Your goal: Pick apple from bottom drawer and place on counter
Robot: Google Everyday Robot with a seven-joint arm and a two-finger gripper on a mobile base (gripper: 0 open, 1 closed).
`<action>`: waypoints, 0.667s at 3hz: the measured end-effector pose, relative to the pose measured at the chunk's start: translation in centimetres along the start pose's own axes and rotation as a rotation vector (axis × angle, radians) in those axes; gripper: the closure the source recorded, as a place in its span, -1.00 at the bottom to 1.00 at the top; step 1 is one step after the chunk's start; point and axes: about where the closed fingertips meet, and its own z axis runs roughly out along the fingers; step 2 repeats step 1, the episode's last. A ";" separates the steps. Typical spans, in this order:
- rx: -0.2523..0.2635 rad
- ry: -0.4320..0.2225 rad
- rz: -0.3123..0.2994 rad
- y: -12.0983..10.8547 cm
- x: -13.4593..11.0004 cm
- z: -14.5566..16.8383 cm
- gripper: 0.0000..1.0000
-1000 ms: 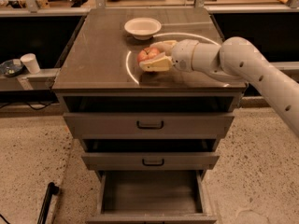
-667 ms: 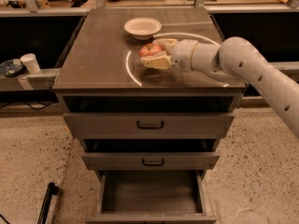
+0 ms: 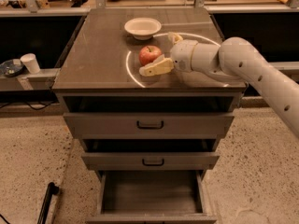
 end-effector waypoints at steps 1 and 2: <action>0.000 0.000 0.000 0.0 0.0 0.0 -1.00; 0.000 0.000 0.000 0.0 0.0 0.0 -1.00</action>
Offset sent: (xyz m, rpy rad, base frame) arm 0.0000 0.0000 0.0000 0.0000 0.0000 0.0000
